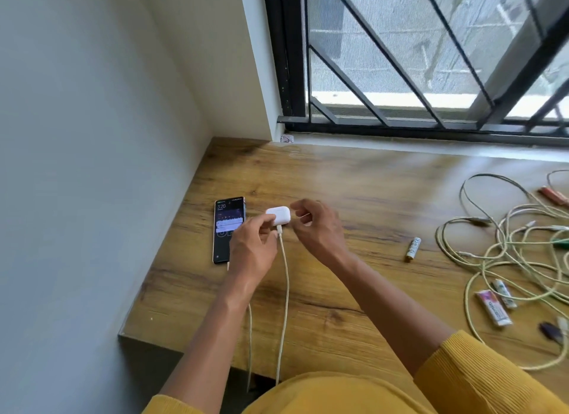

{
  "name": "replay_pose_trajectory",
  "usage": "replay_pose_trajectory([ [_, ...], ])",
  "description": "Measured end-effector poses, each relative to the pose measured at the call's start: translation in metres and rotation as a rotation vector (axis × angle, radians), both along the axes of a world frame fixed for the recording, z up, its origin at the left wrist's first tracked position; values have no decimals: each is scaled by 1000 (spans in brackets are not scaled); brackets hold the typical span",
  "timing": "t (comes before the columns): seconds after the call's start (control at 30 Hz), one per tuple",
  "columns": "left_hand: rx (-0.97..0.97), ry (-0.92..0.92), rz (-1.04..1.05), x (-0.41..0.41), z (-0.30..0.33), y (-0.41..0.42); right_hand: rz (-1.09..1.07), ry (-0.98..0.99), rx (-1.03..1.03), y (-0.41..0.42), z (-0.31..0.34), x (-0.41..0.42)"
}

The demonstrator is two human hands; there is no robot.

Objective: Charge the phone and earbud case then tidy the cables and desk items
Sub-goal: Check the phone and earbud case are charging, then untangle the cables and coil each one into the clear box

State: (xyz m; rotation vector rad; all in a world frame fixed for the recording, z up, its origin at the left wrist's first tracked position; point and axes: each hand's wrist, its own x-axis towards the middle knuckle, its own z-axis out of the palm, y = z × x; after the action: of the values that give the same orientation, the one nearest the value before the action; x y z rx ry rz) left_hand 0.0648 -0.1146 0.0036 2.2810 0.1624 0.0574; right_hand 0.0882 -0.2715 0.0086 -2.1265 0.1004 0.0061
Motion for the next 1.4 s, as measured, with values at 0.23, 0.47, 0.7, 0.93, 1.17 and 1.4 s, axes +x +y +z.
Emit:
replay_pose_trajectory([
  [0.23, 10, -77, -10, -35, 29, -12, -11, -87, 61, -19, 27, -40],
  [0.47, -37, -185, -23, -69, 53, -40, -22, -179, 94, -46, 49, -76],
  [0.7, -125, -184, -65, -99, 62, -69, -128, -239, 80, -77, 56, -107],
  [0.93, -153, -133, -169, -105, 55, -93, -256, -246, 68, -103, 53, -130],
  [1.17, -220, -35, -318, -92, 44, -125, -424, -200, 10, -132, 51, -148],
  [1.4, -218, 2, -514, -81, 44, -151, -595, -181, -32, -151, 54, -165],
])
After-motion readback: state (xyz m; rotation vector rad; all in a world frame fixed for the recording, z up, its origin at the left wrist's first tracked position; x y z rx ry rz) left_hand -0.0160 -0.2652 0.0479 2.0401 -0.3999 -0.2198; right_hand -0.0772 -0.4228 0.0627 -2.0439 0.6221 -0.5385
